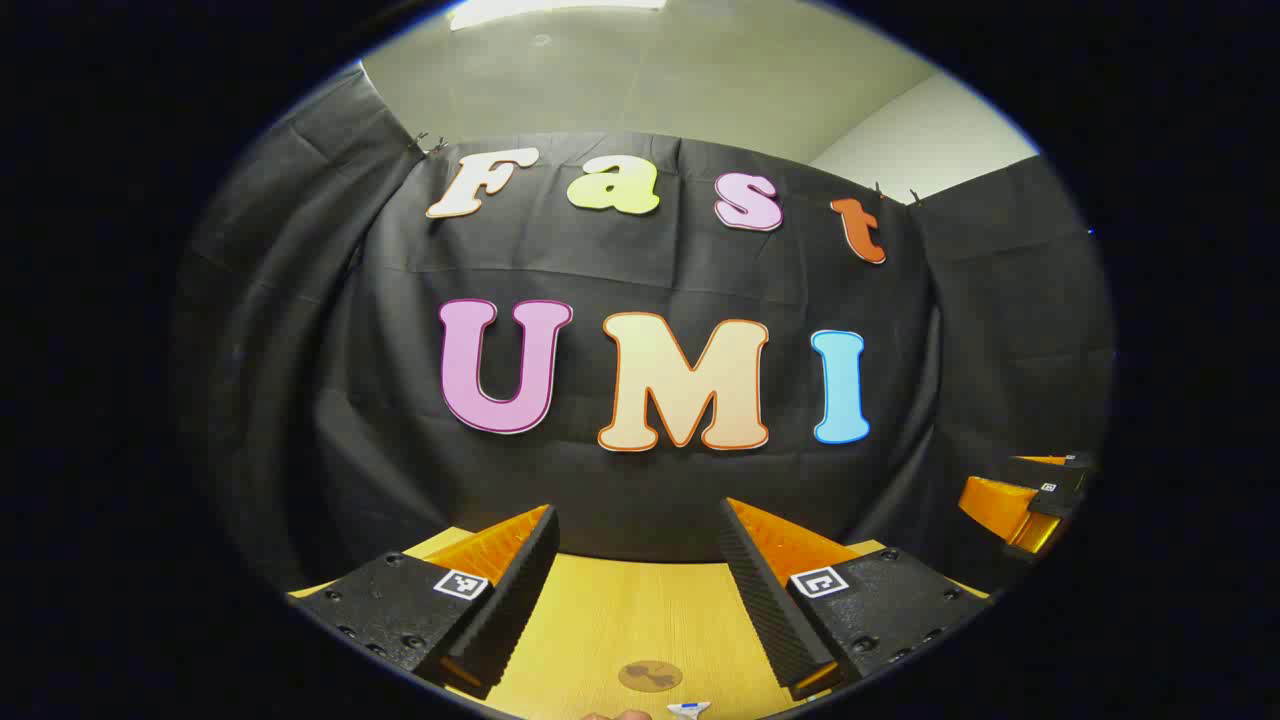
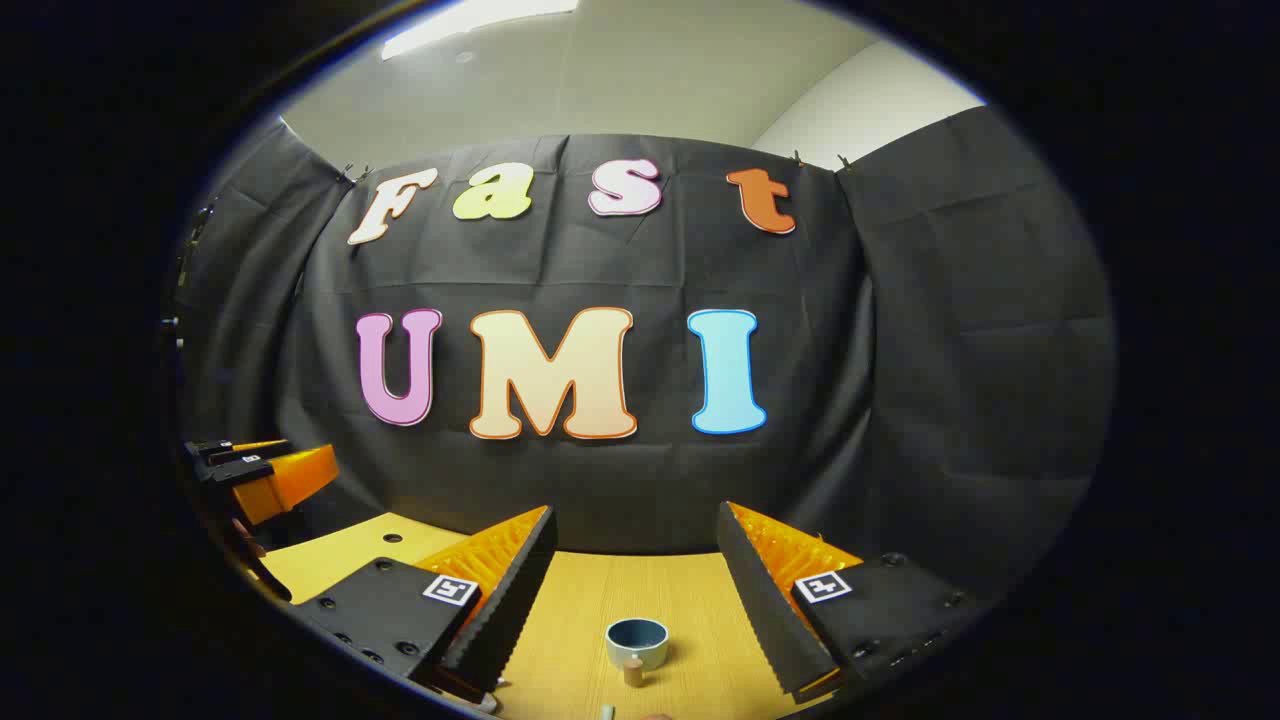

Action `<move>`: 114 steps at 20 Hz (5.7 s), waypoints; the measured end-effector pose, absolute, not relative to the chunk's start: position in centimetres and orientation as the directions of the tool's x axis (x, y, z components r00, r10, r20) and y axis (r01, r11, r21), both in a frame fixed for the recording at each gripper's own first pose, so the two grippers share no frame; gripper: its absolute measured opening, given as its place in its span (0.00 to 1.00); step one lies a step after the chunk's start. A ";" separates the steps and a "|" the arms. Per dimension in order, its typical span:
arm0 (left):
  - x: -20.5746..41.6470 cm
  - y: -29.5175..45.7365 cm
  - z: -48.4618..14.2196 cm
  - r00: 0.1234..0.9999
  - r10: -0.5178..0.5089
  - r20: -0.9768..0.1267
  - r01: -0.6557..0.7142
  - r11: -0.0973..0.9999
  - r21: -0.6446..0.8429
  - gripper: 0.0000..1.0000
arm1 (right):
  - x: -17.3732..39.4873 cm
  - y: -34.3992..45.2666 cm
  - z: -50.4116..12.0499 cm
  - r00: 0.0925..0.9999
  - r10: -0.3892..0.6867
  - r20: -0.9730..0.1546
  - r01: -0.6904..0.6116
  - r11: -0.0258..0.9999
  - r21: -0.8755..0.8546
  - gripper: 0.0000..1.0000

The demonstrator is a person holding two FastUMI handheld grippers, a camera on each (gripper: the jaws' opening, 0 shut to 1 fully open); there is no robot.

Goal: Put the toothbrush and toothpaste on the desktop into the cup, then pick up the cup and place it on the coaster on the desktop.

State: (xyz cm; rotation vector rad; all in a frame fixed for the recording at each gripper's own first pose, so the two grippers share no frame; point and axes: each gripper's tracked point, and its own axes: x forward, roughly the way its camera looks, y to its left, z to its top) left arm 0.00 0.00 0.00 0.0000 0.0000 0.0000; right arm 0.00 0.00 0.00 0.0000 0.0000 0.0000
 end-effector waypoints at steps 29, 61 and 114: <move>0.6 -1.4 0.1 0.999 -0.030 0.023 0.030 0.999 -0.030 0.93 | 0.3 1.1 -2.4 0.997 0.018 -0.071 -0.020 1.000 -0.024 1.00; -0.9 4.8 -1.0 0.995 0.097 -0.009 -0.097 0.995 -0.001 0.94 | -4.8 2.3 -32.0 0.474 0.041 -0.880 -0.103 0.995 -0.009 1.00; -3.5 -3.3 -22.7 0.753 -0.150 -0.641 0.071 0.987 -0.147 0.95 | -8.1 1.2 -38.8 0.171 0.076 -0.982 -0.078 0.995 0.064 0.10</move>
